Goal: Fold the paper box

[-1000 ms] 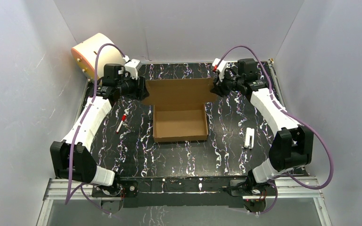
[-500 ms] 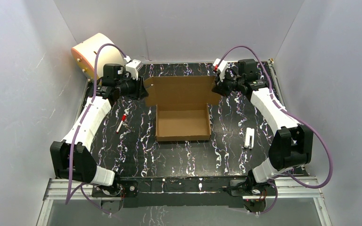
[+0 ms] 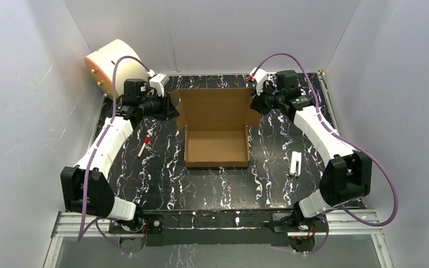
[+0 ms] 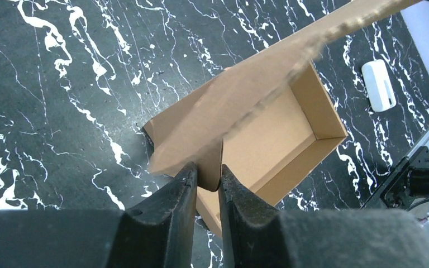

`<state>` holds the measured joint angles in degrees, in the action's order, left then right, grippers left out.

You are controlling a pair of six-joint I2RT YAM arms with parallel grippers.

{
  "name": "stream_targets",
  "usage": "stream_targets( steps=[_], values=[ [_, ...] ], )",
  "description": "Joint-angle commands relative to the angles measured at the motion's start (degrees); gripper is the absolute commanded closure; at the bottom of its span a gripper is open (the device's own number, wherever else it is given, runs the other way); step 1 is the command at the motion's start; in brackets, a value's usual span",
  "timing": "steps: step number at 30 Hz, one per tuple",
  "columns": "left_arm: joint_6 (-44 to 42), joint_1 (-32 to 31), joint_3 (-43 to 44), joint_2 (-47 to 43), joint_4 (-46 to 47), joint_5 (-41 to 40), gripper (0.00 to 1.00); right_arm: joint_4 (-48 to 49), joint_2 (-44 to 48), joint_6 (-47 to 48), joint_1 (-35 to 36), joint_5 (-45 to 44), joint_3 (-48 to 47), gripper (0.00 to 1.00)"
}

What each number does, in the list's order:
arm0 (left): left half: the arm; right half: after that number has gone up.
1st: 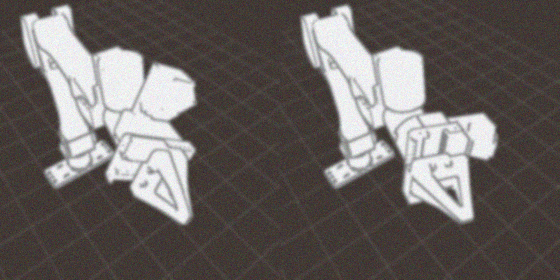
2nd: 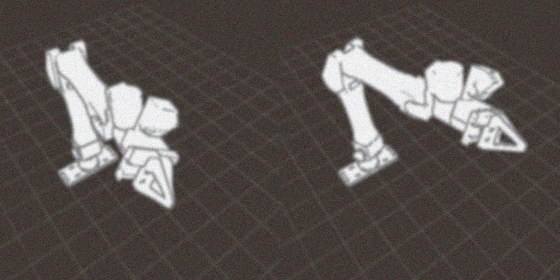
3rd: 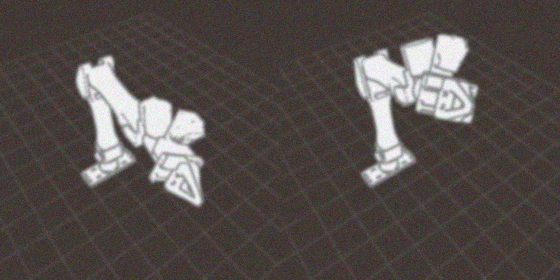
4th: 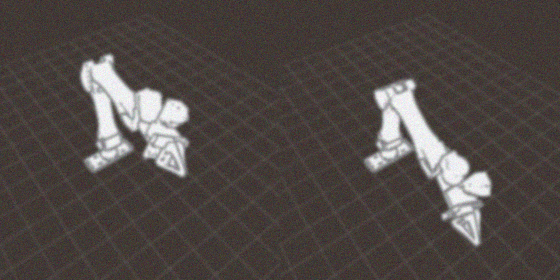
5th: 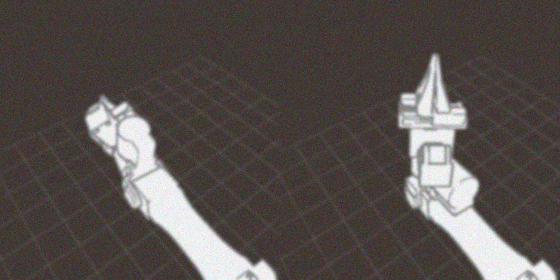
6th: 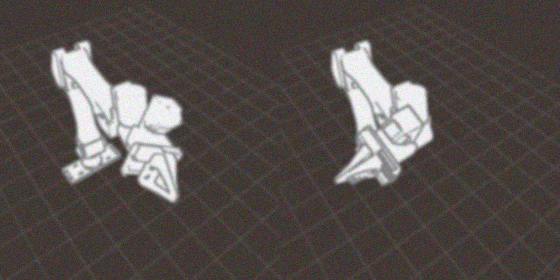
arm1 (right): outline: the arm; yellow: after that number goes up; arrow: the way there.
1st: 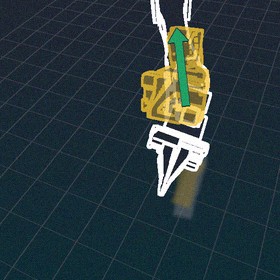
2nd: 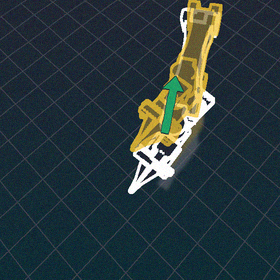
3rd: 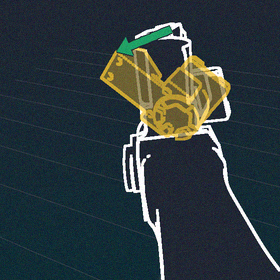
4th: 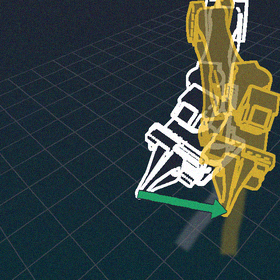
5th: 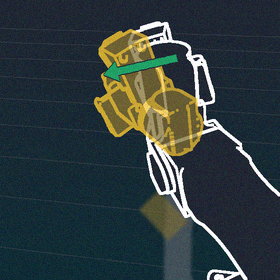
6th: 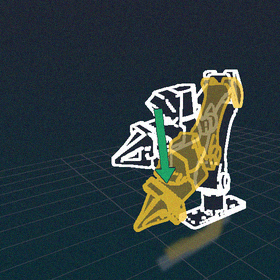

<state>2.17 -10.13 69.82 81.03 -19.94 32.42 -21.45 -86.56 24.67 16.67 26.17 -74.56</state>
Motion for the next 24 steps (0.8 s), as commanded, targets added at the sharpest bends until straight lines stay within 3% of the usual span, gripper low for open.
stream_targets(
  steps=[1, 7, 10, 20, 24],
  values=[
    [5.88, -0.06, -1.62, -2.22, 3.88, 2.45, 0.82, 3.37, 3.12, -7.16, 3.86, -10.3, -0.12, 0.88],
    [13.5, -0.06, -4.78, -3.51, 8.92, 2.37, 0.85, 5.97, 4.22, -15.54, 7.69, -20.67, 0.78, 0.84],
    [15.92, -0.06, -6.52, -4.74, 10.36, 0.23, 0.85, 8.12, 4.47, -17.09, 8.97, -21.66, 2.1, 0.81],
    [13.7, -0.06, -7.16, -6.79, 7.03, -8.94, 0.85, 6.86, 8.48, -15.78, 9.13, -23.59, 5.1, 0.59],
    [12.43, -0.06, -7.06, -7.51, 6.05, -11.01, 0.85, 6.54, 10.85, -14.32, 8.75, -24.73, 7.1, 0.57]
  ],
)
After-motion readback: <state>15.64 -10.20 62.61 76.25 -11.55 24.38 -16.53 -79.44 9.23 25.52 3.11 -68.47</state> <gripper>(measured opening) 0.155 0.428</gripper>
